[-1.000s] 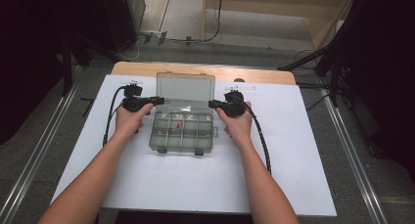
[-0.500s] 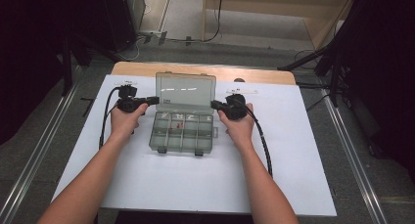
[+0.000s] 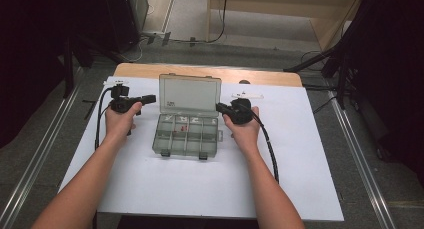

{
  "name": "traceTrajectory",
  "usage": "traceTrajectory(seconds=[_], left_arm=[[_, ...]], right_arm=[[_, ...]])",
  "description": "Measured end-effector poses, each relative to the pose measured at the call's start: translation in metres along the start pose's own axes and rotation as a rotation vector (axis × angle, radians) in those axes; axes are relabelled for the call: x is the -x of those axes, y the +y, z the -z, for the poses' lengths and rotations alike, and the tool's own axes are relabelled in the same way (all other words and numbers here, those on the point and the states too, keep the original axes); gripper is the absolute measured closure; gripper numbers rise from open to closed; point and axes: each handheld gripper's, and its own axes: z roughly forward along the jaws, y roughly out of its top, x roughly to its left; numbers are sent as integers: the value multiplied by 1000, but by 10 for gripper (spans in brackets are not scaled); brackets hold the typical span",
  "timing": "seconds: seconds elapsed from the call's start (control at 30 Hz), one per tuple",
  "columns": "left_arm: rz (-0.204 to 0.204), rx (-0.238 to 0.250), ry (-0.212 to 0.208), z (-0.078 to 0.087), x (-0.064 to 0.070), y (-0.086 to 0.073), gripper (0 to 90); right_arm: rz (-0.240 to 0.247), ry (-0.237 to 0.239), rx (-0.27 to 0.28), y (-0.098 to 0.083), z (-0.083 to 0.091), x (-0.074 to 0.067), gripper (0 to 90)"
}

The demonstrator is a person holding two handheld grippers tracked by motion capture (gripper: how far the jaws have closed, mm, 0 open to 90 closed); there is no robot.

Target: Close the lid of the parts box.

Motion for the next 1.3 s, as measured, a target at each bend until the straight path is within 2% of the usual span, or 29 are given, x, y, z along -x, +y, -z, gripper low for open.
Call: traceTrajectory(seconds=[0.1, 0.23, 0.4, 0.5, 0.67, 0.73, 0.83, 0.9, 1.0, 1.1, 1.17, 1.23, 1.3], left_arm=[[16, -6, 9, -5, -3, 4, 879], [64, -34, -9, -17, -7, 11, 900], [40, -76, -9, -30, -6, 15, 900], [31, -75, -9, -34, -3, 18, 900], [83, -49, -70, -35, -4, 18, 900], [77, -50, -73, -35, -4, 18, 900], [47, -52, -67, -33, -4, 18, 900], [45, -55, -74, -32, -4, 18, 900], [30, -54, -66, -30, -1, 19, 900], [13, -51, -58, -29, 2, 20, 900], [1, -45, -58, -28, 3, 20, 900], [-7, -44, -54, -28, 4, 20, 900], [-6, -42, -56, -28, 4, 20, 900]], right_arm=[[8, 7, 7, -1, 1, 0, 841], [30, 3, 22, -1, 1, -1, 840], [54, 4, 42, -2, 1, -3, 841], [57, 6, 45, -3, -1, -2, 841], [71, 9, 59, -4, -2, 0, 840], [71, 1, 55, -4, -3, -1, 837], [86, -26, 57, -4, -4, -5, 831], [80, -26, 57, -3, -4, -5, 812], [70, 9, 54, -4, 1, -4, 728], [73, 40, 59, -4, 10, 0, 687], [81, 55, 65, -3, 16, 2, 683], [66, 88, 73, -1, 24, 6, 688], [54, 88, 88, 1, 29, 9, 725]])
